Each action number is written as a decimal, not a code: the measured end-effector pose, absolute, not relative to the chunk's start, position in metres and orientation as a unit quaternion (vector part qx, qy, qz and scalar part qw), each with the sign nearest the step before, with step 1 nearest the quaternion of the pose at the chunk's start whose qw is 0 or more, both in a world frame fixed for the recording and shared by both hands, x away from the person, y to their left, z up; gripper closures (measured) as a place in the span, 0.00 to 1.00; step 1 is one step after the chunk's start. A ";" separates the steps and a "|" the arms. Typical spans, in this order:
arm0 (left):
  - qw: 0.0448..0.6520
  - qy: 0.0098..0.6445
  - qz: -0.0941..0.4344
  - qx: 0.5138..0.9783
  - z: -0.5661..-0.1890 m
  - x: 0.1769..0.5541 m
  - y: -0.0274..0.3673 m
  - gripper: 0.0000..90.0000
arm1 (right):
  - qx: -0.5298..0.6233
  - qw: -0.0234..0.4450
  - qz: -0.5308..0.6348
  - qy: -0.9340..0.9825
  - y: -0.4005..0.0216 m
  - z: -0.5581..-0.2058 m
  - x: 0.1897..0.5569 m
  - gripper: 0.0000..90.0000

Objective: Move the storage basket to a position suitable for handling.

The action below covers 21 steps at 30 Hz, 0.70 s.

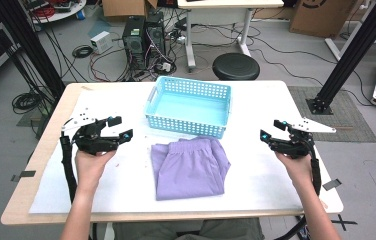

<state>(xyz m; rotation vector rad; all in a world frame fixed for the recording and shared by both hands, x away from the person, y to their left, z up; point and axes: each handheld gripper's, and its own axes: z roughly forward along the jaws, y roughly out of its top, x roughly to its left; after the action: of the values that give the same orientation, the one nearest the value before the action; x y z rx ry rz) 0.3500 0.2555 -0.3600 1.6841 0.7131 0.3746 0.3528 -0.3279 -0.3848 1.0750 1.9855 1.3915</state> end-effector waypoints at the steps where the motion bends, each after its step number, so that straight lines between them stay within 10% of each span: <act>1: 0.593 0.307 0.162 0.727 -0.361 0.351 0.254 0.28 | 0.394 0.240 0.508 0.728 -0.327 -0.385 0.353 0.31; 21: 0.562 0.280 0.174 0.759 -0.360 0.372 0.233 0.28 | 0.388 0.240 0.514 0.727 -0.318 -0.387 0.358 0.29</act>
<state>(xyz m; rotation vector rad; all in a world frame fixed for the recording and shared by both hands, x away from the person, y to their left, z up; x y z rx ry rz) 0.3724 0.2335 -0.3601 1.7869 0.6585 0.4093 0.3576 -0.3179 -0.3874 1.0610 1.9893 1.4068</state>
